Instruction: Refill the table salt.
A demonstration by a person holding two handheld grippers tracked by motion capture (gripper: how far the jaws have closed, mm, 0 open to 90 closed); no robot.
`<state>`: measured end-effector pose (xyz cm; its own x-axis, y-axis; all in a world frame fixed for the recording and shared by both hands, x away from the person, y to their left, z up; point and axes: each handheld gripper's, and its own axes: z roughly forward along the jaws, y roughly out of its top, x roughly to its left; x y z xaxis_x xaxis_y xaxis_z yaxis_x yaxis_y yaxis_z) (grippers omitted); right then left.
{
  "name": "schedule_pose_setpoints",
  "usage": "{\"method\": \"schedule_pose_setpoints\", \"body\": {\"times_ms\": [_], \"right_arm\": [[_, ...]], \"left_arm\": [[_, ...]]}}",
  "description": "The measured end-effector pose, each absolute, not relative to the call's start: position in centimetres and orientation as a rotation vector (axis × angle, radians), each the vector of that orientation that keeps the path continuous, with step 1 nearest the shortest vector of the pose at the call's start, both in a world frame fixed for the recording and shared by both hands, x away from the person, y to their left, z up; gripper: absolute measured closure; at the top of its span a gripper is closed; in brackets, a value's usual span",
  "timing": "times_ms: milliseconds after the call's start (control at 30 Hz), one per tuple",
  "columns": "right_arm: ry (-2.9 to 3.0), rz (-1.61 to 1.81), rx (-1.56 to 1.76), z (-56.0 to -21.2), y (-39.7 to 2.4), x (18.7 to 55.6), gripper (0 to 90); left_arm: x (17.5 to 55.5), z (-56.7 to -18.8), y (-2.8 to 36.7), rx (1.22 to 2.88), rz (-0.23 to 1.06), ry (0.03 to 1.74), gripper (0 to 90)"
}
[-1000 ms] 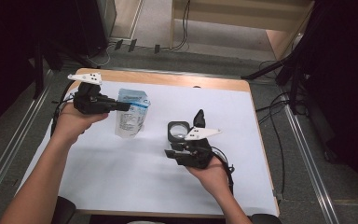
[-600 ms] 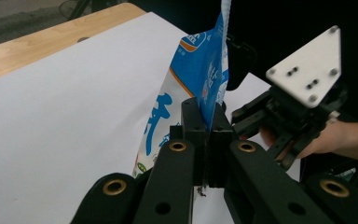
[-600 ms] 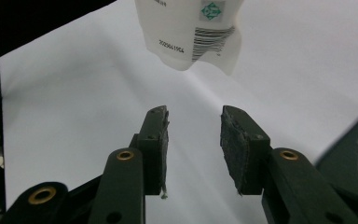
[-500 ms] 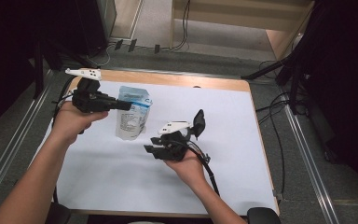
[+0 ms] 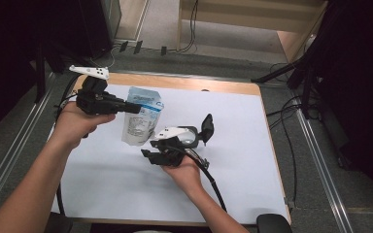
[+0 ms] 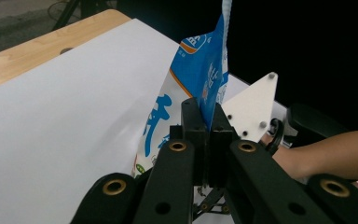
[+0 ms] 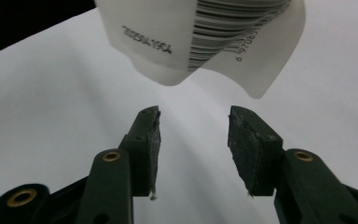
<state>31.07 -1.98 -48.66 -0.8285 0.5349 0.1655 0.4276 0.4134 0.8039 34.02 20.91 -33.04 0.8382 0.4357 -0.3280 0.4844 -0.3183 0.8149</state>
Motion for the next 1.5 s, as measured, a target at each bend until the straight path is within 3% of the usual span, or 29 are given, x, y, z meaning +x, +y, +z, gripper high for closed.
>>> {"method": "schedule_pose_setpoints", "body": {"times_ms": [500, 967, 1233, 1500], "right_arm": [[2.409, 1.428, 0.926, -50.1, -0.6, 31.8, 49.5], [2.369, 1.451, 0.919, -50.4, -0.1, 31.6, 51.2], [2.359, 1.433, 0.824, -50.1, 0.5, 30.6, 51.6], [2.399, 1.408, 0.875, -50.5, 0.4, 30.8, 51.0]], "left_arm": [[34.4, -33.5, 19.9, 1.96, -0.128, 0.71, 90.0], [35.0, -34.2, 19.9, 1.932, -0.193, 0.755, 90.0], [34.7, -33.8, 19.3, 1.991, -0.075, 0.759, 90.0], [35.3, -34.7, 18.3, 1.987, -0.087, 0.753, 89.9]]}}
